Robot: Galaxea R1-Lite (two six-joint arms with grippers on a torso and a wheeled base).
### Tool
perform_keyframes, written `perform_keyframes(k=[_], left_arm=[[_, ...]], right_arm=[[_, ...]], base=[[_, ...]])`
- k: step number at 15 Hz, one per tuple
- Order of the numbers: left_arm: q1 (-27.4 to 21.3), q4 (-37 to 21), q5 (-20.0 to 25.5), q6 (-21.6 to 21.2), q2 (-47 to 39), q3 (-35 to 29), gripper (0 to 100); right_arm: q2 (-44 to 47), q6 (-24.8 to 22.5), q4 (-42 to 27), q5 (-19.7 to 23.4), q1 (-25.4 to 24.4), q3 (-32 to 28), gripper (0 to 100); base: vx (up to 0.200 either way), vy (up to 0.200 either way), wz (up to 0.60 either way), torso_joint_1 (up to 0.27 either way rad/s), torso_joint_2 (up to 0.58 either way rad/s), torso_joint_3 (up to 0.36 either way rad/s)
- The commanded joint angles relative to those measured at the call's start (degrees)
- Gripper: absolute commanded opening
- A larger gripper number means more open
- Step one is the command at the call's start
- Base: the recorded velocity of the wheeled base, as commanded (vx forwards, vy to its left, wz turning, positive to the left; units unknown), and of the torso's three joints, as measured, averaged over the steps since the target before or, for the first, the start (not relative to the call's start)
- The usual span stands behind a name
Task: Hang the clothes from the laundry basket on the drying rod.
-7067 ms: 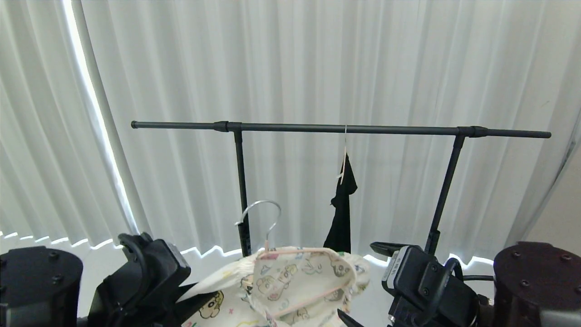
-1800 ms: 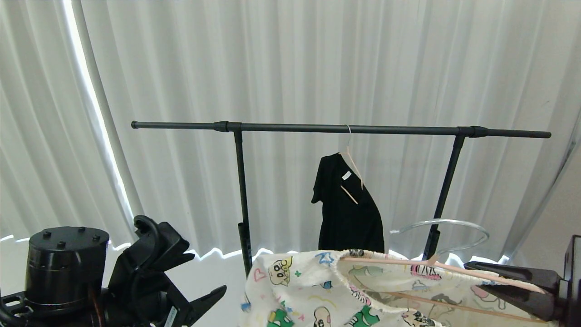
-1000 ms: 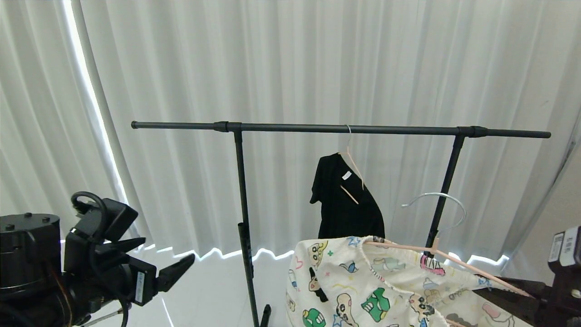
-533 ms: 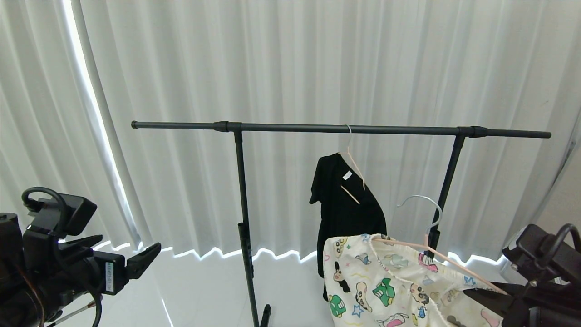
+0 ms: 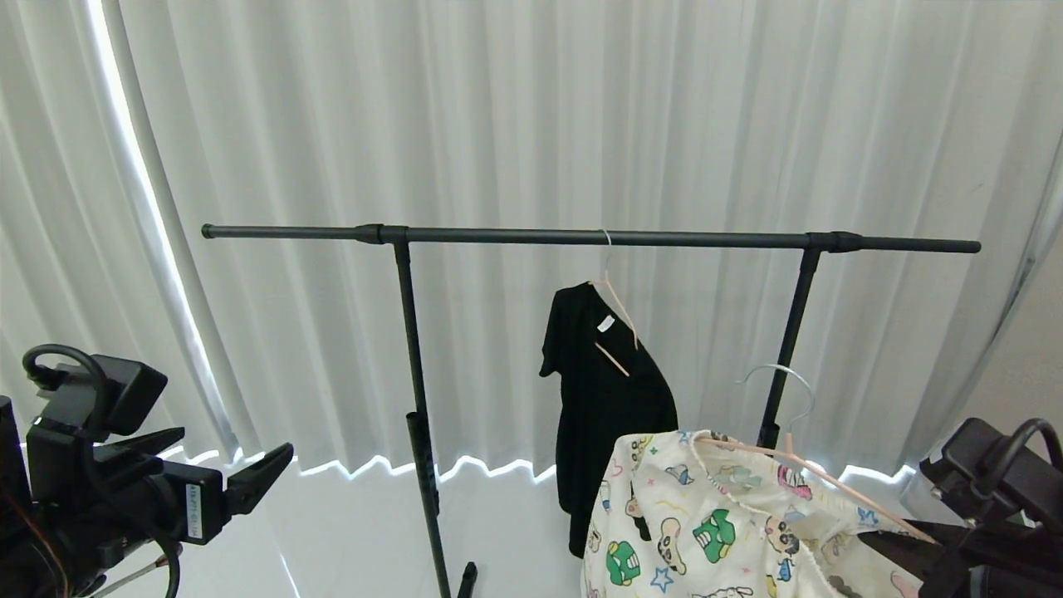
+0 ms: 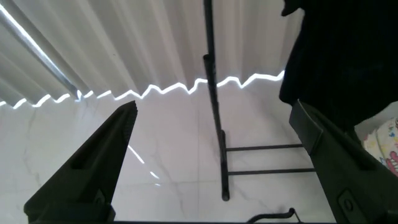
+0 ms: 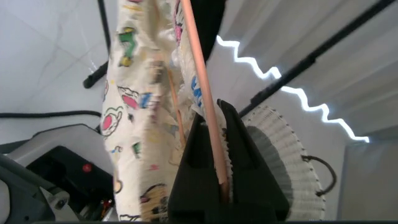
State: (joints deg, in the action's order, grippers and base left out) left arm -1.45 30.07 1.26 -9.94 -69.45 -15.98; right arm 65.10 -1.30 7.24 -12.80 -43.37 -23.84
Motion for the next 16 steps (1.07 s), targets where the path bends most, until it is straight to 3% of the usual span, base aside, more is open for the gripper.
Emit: perform_keyframes(k=[1,4,10,13,16], left_arm=[[-0.13,-0.02,-0.03,0.00,0.72,0.16,100],[-0.13,-0.02,-0.03,0.00,0.72,0.25,100],[-0.66,-0.02,-0.03,-0.26,1.60,2.36,100],[-0.66,-0.02,-0.11,-5.36,1.69,3.59,100],[-0.66,-0.02,-0.11,-6.32,1.60,3.50,100]], right_arm=[[-0.50,-0.01,0.05,-0.03,0.48,0.11,0],[-1.11,-0.01,-0.03,-0.12,2.42,0.11,0],[-1.03,-0.01,0.41,-1.35,10.85,1.96,0],[-0.85,-0.01,1.28,-1.44,14.37,2.05,0],[-0.85,-0.10,1.64,-2.14,17.45,1.78,0]], base=[[0.000,-0.200,0.00,0.002,-0.01,0.002],[0.000,-0.200,0.00,0.001,0.00,0.007],[0.000,0.000,0.00,0.000,0.00,0.000],[0.000,0.000,0.00,0.000,0.00,0.000],[0.000,0.000,0.00,0.000,0.00,0.000]])
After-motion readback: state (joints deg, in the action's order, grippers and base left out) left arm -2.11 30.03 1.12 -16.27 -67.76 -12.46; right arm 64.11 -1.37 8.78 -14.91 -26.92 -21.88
